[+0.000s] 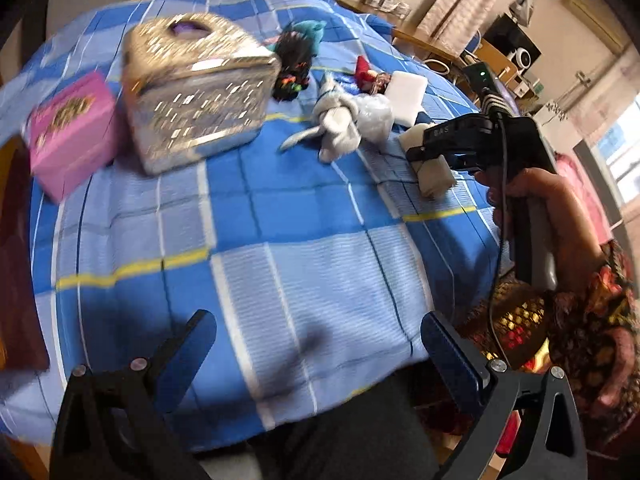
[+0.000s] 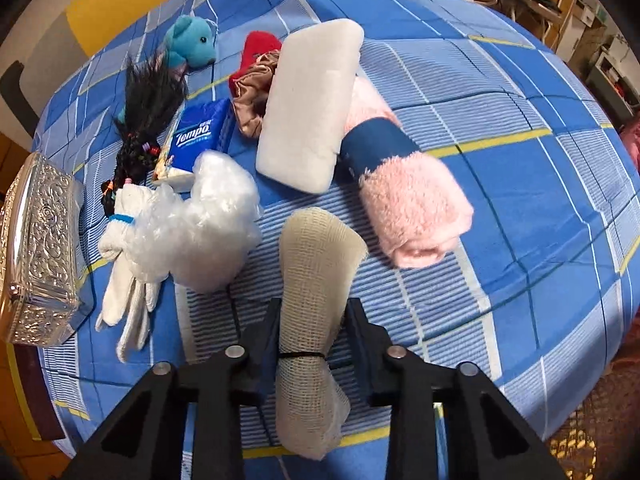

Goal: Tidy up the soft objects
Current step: 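Grasp the beige rolled sock with the right gripper while the left gripper grasps the white plastic bag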

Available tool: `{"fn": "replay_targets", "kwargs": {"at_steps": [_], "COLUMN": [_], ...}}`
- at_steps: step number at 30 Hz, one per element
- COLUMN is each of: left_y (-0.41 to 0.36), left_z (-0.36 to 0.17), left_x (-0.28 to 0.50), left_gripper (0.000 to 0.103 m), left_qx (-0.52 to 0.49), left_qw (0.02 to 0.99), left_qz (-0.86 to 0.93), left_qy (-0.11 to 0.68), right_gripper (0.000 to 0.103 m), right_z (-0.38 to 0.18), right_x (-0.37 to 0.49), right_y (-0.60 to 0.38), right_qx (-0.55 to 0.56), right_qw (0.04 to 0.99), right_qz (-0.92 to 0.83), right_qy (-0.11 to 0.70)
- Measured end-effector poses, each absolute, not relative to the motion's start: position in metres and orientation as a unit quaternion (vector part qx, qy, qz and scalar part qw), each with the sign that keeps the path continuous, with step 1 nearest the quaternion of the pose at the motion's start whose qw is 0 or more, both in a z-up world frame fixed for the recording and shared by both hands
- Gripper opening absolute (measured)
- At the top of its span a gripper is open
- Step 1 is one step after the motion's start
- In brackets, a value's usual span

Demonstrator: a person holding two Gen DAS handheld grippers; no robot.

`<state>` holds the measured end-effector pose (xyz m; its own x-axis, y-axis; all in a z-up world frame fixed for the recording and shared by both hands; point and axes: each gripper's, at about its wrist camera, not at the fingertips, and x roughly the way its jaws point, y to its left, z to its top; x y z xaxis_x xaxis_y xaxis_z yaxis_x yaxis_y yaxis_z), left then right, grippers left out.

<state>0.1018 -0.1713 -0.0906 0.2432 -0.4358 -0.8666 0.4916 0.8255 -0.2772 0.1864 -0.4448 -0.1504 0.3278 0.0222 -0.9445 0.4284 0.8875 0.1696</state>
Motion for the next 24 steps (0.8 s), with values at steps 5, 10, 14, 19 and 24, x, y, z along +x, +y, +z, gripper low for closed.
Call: {"fn": "replay_targets", "kwargs": {"at_steps": [5, 10, 14, 19, 24], "left_y": [-0.199, -0.236, -0.277, -0.325, -0.365], "left_z": [-0.084, -0.081, -0.085, -0.09, -0.1], "left_x": [0.119, 0.144, 0.169, 0.192, 0.211], "left_gripper": [0.103, 0.103, 0.103, 0.103, 0.1], "left_qx": [0.045, 0.079, 0.122, 0.187, 0.244], "left_qw": [0.809, 0.826, 0.838, 0.845, 0.848], "left_qz": [-0.3, -0.284, -0.277, -0.277, -0.293], "left_qy": [0.504, 0.481, 0.454, 0.417, 0.367], "right_gripper": [0.019, 0.019, 0.019, 0.019, 0.019], "right_z": [-0.135, -0.112, -0.098, -0.092, -0.086], "right_x": [0.175, 0.161, 0.147, 0.142, 0.136], "right_y": [-0.459, -0.471, -0.472, -0.487, -0.499], "right_qx": [0.257, 0.298, 0.288, 0.295, 0.317], "right_qw": [0.815, 0.842, 0.858, 0.864, 0.864], "right_qz": [-0.111, -0.104, -0.132, -0.175, -0.203], "right_qy": [0.508, 0.438, 0.403, 0.369, 0.334]}}
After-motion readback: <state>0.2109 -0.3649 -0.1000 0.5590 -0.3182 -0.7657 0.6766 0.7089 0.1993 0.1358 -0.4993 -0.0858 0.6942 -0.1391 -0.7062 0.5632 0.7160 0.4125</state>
